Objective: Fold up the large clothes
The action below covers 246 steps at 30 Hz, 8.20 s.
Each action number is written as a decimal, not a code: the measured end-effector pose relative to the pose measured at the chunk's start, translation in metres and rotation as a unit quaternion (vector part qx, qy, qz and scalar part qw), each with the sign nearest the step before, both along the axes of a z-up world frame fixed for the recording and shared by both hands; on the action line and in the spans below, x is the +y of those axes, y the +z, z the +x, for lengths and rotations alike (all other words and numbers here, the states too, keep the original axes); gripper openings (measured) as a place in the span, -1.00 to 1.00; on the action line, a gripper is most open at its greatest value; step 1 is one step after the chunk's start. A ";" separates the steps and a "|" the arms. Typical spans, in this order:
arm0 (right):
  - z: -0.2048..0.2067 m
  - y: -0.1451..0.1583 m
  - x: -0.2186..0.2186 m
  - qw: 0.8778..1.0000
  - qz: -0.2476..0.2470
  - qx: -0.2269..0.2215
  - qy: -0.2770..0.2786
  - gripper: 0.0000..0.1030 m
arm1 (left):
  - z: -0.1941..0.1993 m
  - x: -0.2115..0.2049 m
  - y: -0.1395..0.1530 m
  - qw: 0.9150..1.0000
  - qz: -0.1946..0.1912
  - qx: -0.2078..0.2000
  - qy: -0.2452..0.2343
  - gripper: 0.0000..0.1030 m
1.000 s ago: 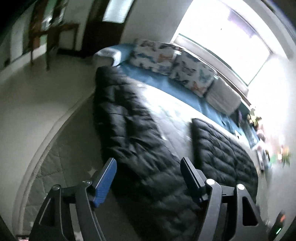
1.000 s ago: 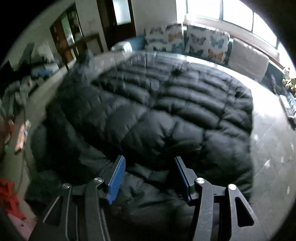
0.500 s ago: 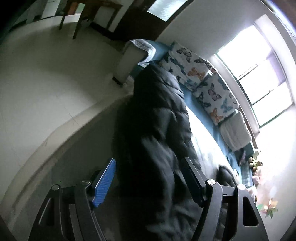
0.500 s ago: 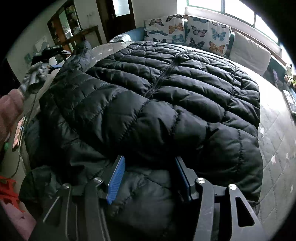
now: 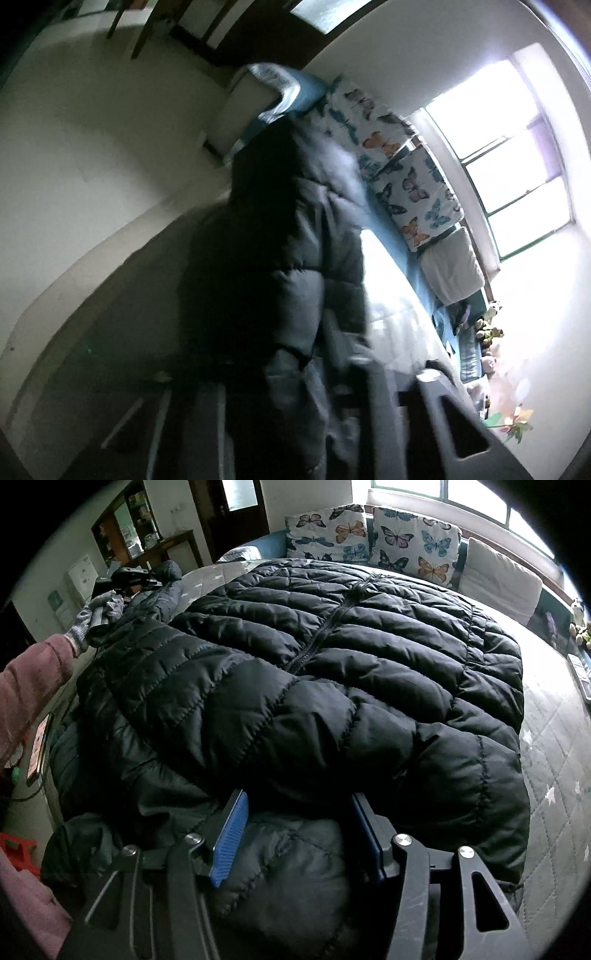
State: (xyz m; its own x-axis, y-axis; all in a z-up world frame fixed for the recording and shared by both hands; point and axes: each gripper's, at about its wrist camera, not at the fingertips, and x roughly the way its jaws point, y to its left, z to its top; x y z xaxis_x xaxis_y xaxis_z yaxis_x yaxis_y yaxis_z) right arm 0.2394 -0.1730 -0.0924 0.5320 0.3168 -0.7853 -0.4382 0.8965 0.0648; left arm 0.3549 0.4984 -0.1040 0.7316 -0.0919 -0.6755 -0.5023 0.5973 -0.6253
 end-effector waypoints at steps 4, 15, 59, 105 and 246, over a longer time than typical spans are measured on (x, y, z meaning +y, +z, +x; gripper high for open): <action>-0.004 0.006 0.000 1.000 0.001 -0.009 0.000 0.20 | -0.009 -0.021 0.061 0.998 0.041 -0.045 -0.008 -0.79; -0.045 0.046 -0.035 0.996 0.047 -0.079 -0.019 0.20 | -0.090 -0.187 0.260 0.955 0.197 -0.175 -0.136 -0.79; -0.034 0.036 -0.111 0.977 0.200 -0.014 -0.067 -0.63 | -0.162 -0.628 0.045 0.821 0.221 -0.009 -0.526 -0.48; -0.002 0.008 -0.091 0.992 0.026 -0.044 -0.117 -0.28 | -0.155 -0.437 0.066 0.868 0.204 0.021 -0.453 0.02; -0.174 -0.026 -0.021 0.940 -0.260 -0.161 0.153 0.21 | -0.297 -0.316 -0.008 0.947 -0.071 0.061 -0.308 0.56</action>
State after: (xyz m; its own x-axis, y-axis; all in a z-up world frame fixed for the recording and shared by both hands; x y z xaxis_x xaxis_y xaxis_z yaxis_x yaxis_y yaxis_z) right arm 0.0656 -0.1939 -0.1181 0.7153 0.1122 -0.6897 -0.6028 0.5983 -0.5279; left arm 0.0579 0.1822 -0.1123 0.4270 -0.5725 -0.6999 -0.1591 0.7144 -0.6814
